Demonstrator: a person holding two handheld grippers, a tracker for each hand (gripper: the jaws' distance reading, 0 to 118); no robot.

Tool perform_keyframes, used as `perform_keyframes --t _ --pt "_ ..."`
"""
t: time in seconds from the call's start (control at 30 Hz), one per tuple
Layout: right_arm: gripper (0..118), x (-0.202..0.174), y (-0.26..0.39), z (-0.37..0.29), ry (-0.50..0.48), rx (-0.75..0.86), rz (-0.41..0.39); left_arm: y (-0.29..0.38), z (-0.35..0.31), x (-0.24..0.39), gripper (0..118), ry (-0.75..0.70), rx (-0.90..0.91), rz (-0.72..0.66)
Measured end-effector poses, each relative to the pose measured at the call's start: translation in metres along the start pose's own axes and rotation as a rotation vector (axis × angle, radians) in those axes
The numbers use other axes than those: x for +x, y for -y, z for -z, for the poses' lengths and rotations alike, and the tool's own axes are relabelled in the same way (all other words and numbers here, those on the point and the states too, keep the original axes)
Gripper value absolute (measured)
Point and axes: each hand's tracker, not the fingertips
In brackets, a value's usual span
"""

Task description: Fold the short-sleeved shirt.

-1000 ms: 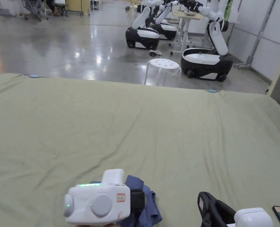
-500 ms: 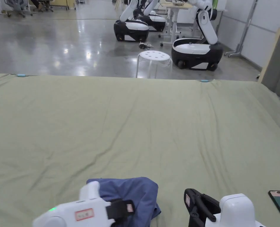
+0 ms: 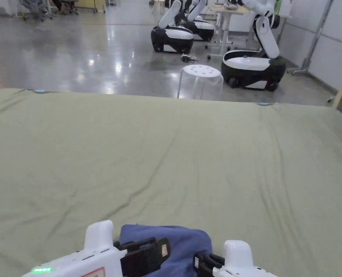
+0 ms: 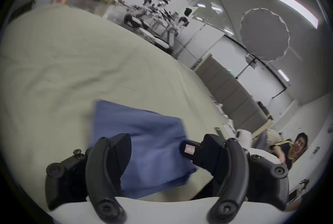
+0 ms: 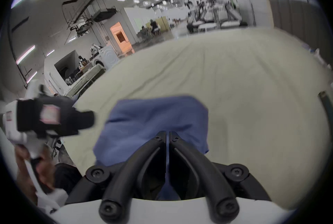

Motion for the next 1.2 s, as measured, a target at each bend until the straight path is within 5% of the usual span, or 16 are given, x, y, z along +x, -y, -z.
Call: perform_keyframes --t 0.13,0.23,0.37,0.4,0.43,0.5,0.73,1.2 --pt "4 0.016 0.016 0.017 0.131 0.005 0.045 -0.008 -0.011 -0.063 82 -0.096 -0.086 -0.091" --pt "4 0.011 0.012 0.013 0.108 0.015 0.064 0.004 0.021 -0.096 82 0.096 -0.19 -0.312" --pt "4 0.011 0.008 0.014 0.108 0.009 0.052 0.029 0.082 -0.103 76 0.287 -0.282 -0.42" --pt "4 0.013 0.008 0.013 0.097 0.011 0.061 0.03 0.093 -0.095 46 0.334 -0.238 -0.379" --pt "4 0.014 0.008 0.012 0.093 0.016 0.064 0.029 0.102 -0.09 46 0.312 -0.231 -0.371" --pt "4 0.015 0.007 0.007 0.088 0.034 0.064 0.029 0.117 -0.082 27 0.204 -0.259 -0.405" --pt "4 -0.002 -0.009 -0.022 0.064 0.11 0.031 -0.01 0.077 -0.079 24 -0.009 -0.284 -0.201" --pt "4 -0.065 -0.014 -0.031 0.023 0.118 -0.046 -0.129 -0.191 -0.333 24 -0.557 -0.086 -0.309"
